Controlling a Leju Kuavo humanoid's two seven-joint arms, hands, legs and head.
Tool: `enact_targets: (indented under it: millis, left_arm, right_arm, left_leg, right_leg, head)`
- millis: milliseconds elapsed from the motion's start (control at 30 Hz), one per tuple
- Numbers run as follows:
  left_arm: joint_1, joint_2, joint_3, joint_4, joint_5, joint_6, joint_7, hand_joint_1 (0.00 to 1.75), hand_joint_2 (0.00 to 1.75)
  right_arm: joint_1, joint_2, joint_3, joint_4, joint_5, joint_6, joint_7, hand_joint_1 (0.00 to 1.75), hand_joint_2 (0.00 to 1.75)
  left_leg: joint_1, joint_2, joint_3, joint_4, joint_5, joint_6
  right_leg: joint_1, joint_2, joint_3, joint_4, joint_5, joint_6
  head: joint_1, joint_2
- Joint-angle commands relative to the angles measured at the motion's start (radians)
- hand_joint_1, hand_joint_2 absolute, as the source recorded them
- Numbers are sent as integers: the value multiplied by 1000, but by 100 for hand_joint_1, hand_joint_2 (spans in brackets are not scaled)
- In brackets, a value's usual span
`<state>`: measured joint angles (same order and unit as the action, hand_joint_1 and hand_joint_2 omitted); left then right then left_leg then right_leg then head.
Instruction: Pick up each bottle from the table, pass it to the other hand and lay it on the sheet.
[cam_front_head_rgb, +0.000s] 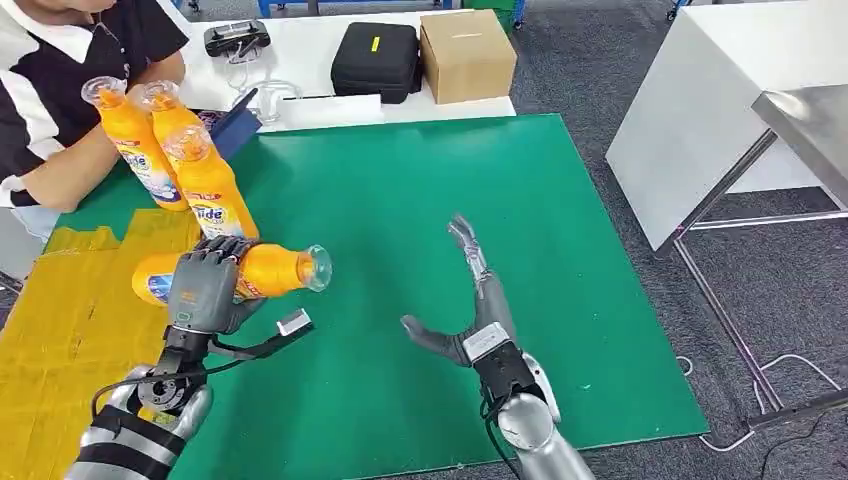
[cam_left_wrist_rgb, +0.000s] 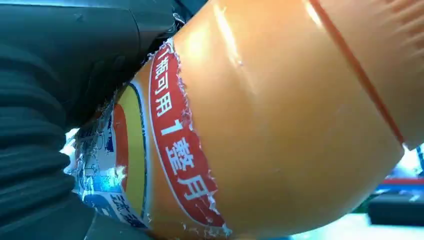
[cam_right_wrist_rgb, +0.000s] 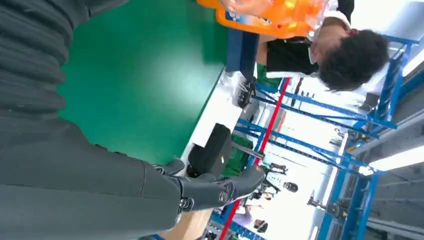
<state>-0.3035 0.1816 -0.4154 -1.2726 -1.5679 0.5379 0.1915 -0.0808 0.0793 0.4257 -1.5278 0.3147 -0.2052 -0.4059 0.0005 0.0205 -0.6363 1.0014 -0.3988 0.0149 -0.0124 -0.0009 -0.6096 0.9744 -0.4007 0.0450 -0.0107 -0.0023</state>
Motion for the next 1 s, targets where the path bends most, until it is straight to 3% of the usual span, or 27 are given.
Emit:
enact_targets:
  millis: [33,133,400,433,467,667,733,1000]
  left_arm:
    - [-179,132,-263,290,-3,-98,150,175,175]
    - [-245,127,-300,426,-3,-141,143,175,175]
    - [-359,38,-157,679,1,-158,81,175,175]
    - [-356,36,-153,685,-1,-158,80,145,175]
    - [-356,32,-154,694,-3,-165,78,17,175]
    - [-353,29,-156,695,-3,-165,78,17,175]
    - [-347,22,-148,697,-3,-157,83,0,175]
    - [-307,-1,-70,655,-3,-38,101,0,175]
  right_arm:
    - [-8,-28,-23,-29,-2,3,-2,0,175]
    - [-14,-29,-23,-36,-1,9,-3,0,175]
    - [-24,-22,-20,-44,13,10,1,0,175]
    - [-24,-22,-20,-42,14,10,2,0,175]
    - [-23,-22,-20,-40,14,10,2,0,175]
    - [-22,-23,-20,-39,14,10,1,0,175]
    - [-21,-23,-22,-37,14,9,1,0,175]
    - [-6,-21,-26,-33,17,0,4,0,175]
  left_leg:
    - [2,-8,5,1,-2,-1]
    - [1,-3,8,0,-3,-1]
    - [1,-4,3,1,-1,-1]
    - [2,-5,4,1,-2,-1]
    - [2,-5,6,1,-3,-1]
    - [1,-3,3,1,-2,-1]
    - [1,-3,3,1,-1,-1]
    - [1,-4,5,1,-2,-1]
  right_leg:
    - [1,-6,7,0,-4,-2]
    - [1,-1,9,0,-3,-2]
    - [1,-2,4,0,-2,-2]
    - [1,-3,6,1,-2,-2]
    - [1,-3,8,1,-3,-2]
    - [1,-2,5,0,-2,-1]
    - [1,-2,5,0,-2,-1]
    - [1,-2,6,0,-2,-2]
  head:
    - [0,0]
    - [0,0]
    - [0,0]
    - [0,0]
    - [0,0]
    - [0,0]
    - [0,0]
    - [0,0]
